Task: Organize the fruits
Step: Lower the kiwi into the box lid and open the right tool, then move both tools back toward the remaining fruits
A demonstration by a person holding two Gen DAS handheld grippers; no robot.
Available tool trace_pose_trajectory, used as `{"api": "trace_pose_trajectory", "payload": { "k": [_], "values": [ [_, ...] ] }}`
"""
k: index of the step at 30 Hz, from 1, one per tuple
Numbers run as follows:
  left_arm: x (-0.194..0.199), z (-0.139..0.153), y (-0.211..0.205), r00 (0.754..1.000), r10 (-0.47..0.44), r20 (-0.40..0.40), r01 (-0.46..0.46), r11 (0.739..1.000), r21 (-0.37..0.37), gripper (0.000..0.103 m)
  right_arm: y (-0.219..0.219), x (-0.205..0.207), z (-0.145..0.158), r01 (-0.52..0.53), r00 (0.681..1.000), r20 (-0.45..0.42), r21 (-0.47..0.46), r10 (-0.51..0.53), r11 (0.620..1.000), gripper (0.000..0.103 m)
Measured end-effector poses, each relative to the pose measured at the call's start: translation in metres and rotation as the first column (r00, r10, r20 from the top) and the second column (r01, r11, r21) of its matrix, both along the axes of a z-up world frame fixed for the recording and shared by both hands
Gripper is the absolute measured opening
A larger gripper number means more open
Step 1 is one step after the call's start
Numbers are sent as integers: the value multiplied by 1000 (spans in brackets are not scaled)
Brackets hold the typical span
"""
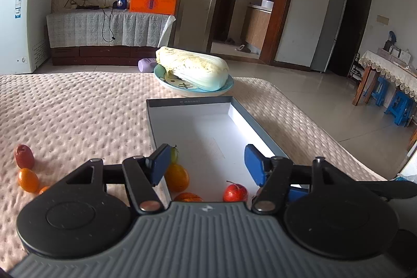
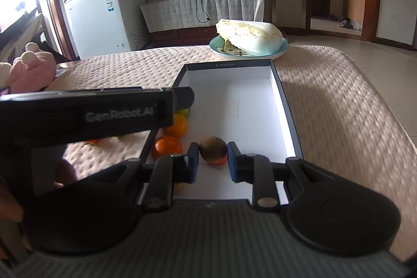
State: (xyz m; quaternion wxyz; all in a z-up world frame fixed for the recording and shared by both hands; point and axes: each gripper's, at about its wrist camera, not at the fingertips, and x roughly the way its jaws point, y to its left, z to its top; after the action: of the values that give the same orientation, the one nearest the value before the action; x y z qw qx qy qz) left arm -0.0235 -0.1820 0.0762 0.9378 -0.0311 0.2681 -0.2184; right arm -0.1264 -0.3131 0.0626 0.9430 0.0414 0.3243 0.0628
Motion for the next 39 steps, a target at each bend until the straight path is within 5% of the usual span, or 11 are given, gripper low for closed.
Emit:
{"api": "trace_pose_trajectory", "payload": {
  "k": [21, 24, 39],
  "values": [
    [-10, 17, 58, 998, 65, 20, -64, 998, -3, 75, 11, 24, -10, 125, 992, -14, 2, -125, 992, 33],
    [-10, 17, 66, 997, 78, 18, -78, 997, 2, 75, 13, 24, -9, 144, 990, 4, 2, -144, 990, 45],
    [-6, 15, 95, 991, 133, 7, -133, 991, 26, 75, 30, 23, 6, 114, 986, 115, 35, -118, 993, 45]
  ]
}}
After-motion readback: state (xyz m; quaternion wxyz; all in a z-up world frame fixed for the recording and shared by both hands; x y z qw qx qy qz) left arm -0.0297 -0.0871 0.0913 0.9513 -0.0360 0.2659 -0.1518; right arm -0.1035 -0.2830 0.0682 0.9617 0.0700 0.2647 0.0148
